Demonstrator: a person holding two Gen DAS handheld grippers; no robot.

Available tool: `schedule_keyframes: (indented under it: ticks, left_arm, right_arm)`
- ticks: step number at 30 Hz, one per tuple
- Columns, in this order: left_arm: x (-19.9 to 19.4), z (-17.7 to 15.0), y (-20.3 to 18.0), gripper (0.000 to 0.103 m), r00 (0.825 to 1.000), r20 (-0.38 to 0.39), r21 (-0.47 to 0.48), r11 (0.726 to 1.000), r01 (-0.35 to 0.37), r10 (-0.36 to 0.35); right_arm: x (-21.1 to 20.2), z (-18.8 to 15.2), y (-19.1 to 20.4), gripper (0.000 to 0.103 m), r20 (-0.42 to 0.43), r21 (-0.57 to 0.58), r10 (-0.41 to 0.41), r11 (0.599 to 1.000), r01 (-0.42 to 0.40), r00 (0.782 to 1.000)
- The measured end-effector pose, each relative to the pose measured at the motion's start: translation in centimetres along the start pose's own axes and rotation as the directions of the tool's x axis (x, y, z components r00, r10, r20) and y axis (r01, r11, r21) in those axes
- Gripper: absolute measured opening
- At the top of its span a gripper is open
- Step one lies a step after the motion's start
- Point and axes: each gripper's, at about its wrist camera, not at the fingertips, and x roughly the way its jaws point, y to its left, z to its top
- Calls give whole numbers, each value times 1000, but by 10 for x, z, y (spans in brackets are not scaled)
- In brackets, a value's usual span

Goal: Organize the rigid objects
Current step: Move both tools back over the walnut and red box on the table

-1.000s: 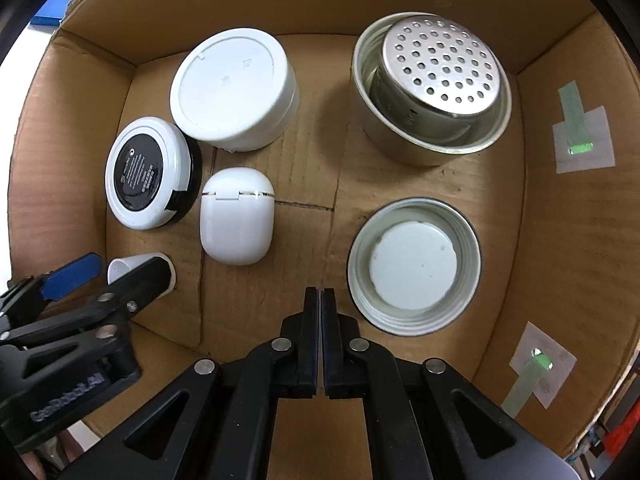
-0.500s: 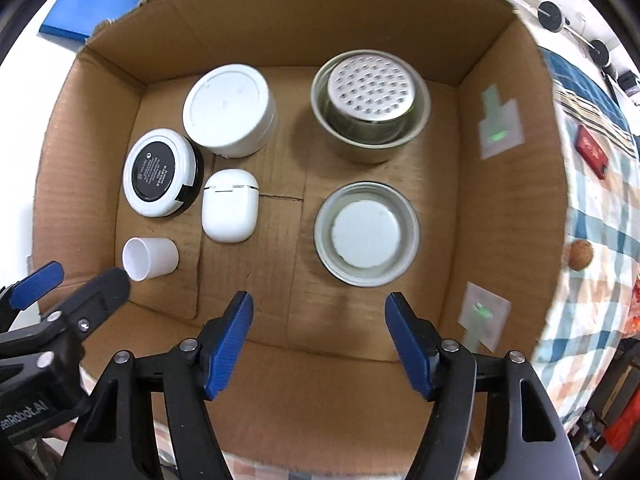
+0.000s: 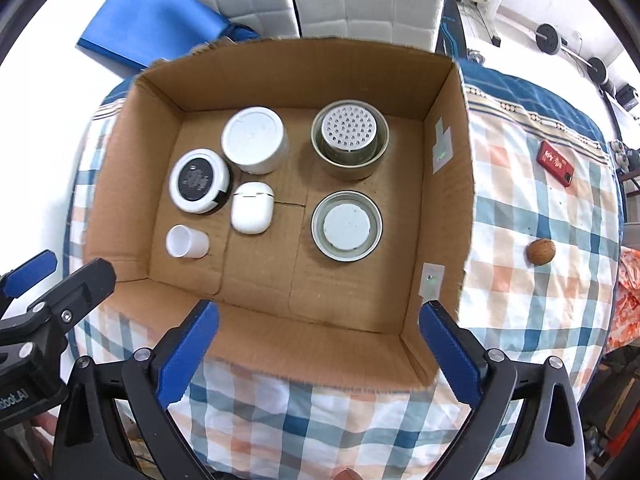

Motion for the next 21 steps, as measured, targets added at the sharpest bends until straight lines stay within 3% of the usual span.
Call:
schedule_keyframes:
  ticks: [4, 9, 14, 21]
  left_arm:
    - [-14, -4, -18, 102, 1000, 24, 9, 1000, 11, -11]
    - [-29, -7, -74, 102, 998, 59, 85, 996, 30, -35]
    - [-20, -13, -160, 102, 995, 41, 193, 978, 79, -88]
    - [24, -16, -268, 102, 996, 8, 311, 947, 79, -86]
  right_arm:
    - [-21, -8, -17, 102, 28, 12, 31, 999, -31, 999]
    - [-46, -24, -75, 102, 63, 84, 23, 996, -28, 998]
    - [-58, -46, -170, 102, 60, 218, -42, 976, 28, 997]
    - [-42, -67, -294, 102, 6, 390, -87, 918, 78, 996]
